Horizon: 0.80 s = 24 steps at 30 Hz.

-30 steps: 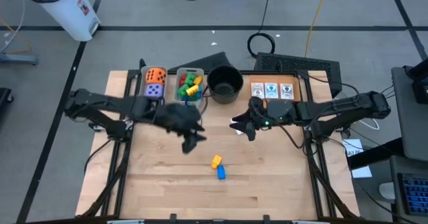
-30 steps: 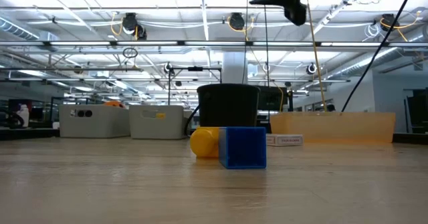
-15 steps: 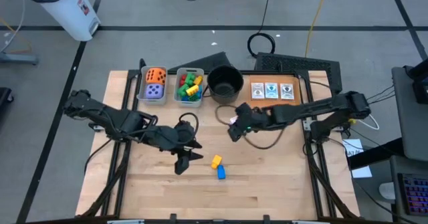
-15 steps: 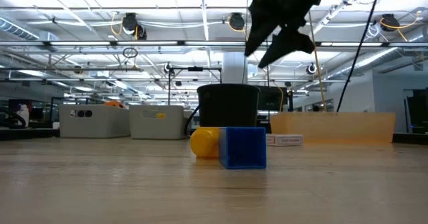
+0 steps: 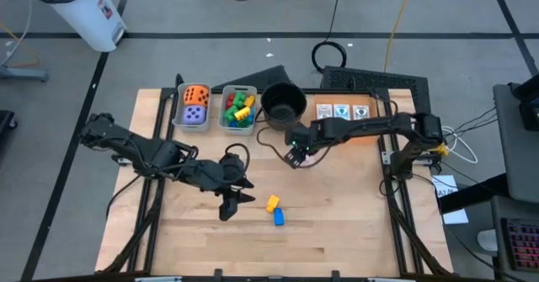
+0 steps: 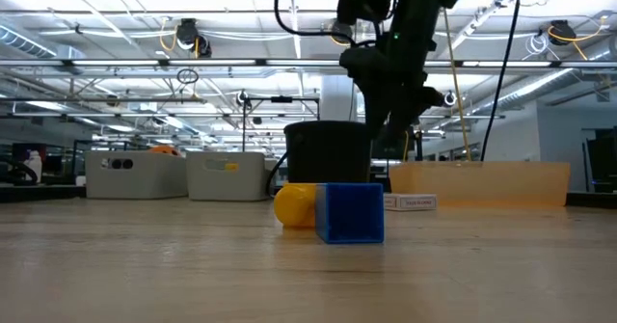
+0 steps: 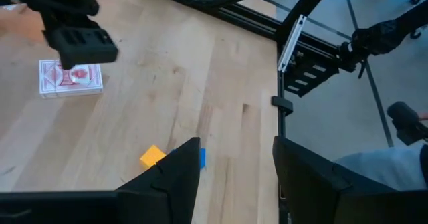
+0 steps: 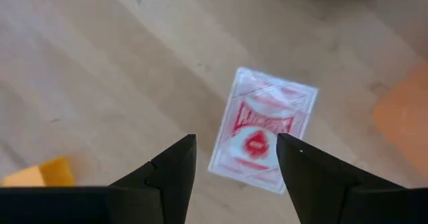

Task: Pick & Place Toys
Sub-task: Put the red deck of cards into the orange bin

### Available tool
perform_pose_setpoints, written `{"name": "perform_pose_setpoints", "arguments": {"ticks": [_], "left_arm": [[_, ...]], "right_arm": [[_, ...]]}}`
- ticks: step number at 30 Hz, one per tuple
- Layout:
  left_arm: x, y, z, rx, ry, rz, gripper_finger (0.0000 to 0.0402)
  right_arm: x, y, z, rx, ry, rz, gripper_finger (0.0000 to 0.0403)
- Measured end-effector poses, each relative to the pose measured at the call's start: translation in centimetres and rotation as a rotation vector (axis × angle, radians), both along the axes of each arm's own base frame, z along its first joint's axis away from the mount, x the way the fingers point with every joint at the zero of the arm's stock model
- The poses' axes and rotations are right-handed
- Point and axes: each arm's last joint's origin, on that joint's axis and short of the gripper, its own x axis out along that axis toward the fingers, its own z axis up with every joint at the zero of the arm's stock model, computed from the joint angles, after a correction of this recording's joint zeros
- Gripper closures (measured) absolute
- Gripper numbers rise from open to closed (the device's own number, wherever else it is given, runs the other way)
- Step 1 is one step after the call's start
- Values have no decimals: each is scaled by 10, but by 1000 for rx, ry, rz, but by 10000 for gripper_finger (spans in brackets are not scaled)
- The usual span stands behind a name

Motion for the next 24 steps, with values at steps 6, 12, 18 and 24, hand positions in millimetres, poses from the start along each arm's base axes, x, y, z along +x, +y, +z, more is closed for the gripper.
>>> {"name": "perform_pose_setpoints", "arguments": {"ticks": [6,12,18,24], "left_arm": [[0,1,0,19,-8,29,211],[0,1,0,24,-9,35,211],[1,3,0,38,-15,57,211],[1,3,0,43,-17,65,210]], "right_arm": [[-5,-19,3,18,-5,-34,200],[-6,-23,3,60,-3,-16,165],[-4,-23,2,48,-9,4,108],[-4,-14,-17,54,-44,13,63]]}}
